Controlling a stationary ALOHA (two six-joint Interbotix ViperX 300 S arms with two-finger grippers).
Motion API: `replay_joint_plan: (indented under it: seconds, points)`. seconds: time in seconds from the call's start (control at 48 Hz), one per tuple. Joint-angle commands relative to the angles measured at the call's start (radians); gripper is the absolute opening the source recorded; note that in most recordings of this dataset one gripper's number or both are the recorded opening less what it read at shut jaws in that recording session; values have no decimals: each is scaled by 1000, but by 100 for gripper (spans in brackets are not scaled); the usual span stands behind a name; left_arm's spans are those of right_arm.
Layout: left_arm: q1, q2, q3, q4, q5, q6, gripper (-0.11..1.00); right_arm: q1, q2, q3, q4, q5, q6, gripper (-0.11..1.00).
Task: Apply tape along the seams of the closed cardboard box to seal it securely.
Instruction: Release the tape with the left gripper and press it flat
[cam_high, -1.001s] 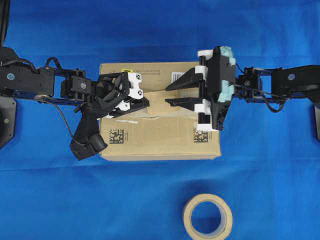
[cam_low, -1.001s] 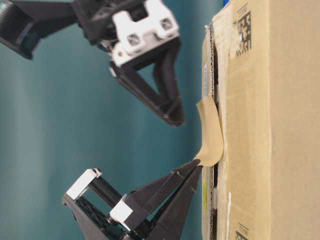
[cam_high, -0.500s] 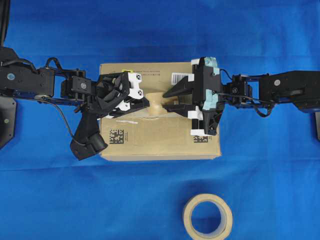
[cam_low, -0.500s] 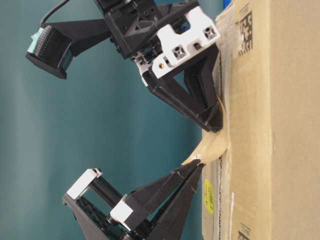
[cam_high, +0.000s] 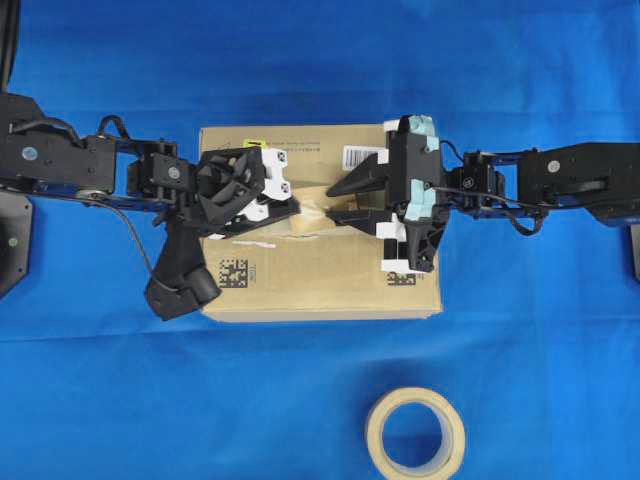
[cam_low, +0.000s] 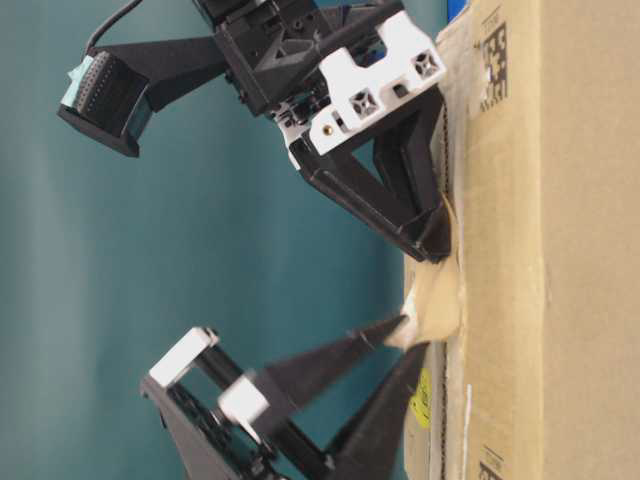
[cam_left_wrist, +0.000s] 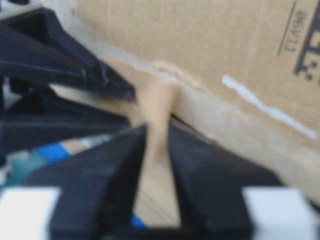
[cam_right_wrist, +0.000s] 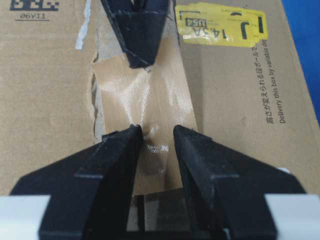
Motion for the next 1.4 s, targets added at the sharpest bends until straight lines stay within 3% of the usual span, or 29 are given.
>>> replay_joint_plan:
  seconds: [0.0, 0.104, 0.188, 0.375, 0.876, 1.376]
  points:
    - [-2, -3, -35, -2, 3, 2, 33, 5, -9, -15, 3, 0, 2, 44]
    - [2, 0, -40, -2, 3, 2, 60, 5, -9, -15, 6, 0, 2, 44]
    - [12, 2, -44, -2, 3, 0, 70, 5, -9, -15, 6, 0, 2, 44]
    - [20, 3, -61, 0, 44, -8, 67, 6, -9, -15, 6, 0, 2, 44]
    - [20, 64, -184, 9, 325, -11, 67, 5, -9, 3, 23, 6, 2, 43]
    - [20, 60, -189, 9, 365, -20, 67, 5, -9, 20, 26, 6, 2, 44]
